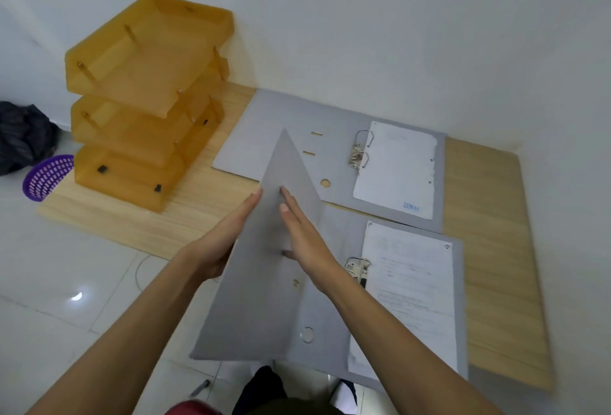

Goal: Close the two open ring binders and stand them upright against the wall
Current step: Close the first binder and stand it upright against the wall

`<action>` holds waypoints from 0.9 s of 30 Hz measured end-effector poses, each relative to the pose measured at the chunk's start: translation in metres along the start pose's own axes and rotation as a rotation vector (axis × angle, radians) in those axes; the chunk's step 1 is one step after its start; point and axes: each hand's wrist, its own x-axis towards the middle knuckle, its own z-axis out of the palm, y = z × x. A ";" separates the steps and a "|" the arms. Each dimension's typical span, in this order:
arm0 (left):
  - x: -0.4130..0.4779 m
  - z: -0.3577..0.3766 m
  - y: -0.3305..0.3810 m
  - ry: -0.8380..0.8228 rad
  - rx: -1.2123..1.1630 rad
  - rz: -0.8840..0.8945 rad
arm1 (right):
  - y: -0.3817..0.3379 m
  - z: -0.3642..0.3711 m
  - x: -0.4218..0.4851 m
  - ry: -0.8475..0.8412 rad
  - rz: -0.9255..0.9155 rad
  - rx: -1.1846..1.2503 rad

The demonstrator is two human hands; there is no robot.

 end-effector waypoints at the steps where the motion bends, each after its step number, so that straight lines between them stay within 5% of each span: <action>1: 0.001 0.019 -0.002 -0.006 0.028 0.031 | -0.005 -0.008 -0.009 0.004 -0.035 0.016; 9: 0.037 0.114 -0.064 0.042 0.286 0.158 | -0.013 -0.079 -0.074 0.079 -0.117 0.108; 20: 0.087 0.128 -0.153 0.277 0.849 0.043 | 0.033 -0.200 -0.114 0.518 0.007 -0.003; 27: 0.087 0.129 -0.175 0.407 0.723 -0.005 | 0.087 -0.251 -0.109 0.667 0.174 -0.175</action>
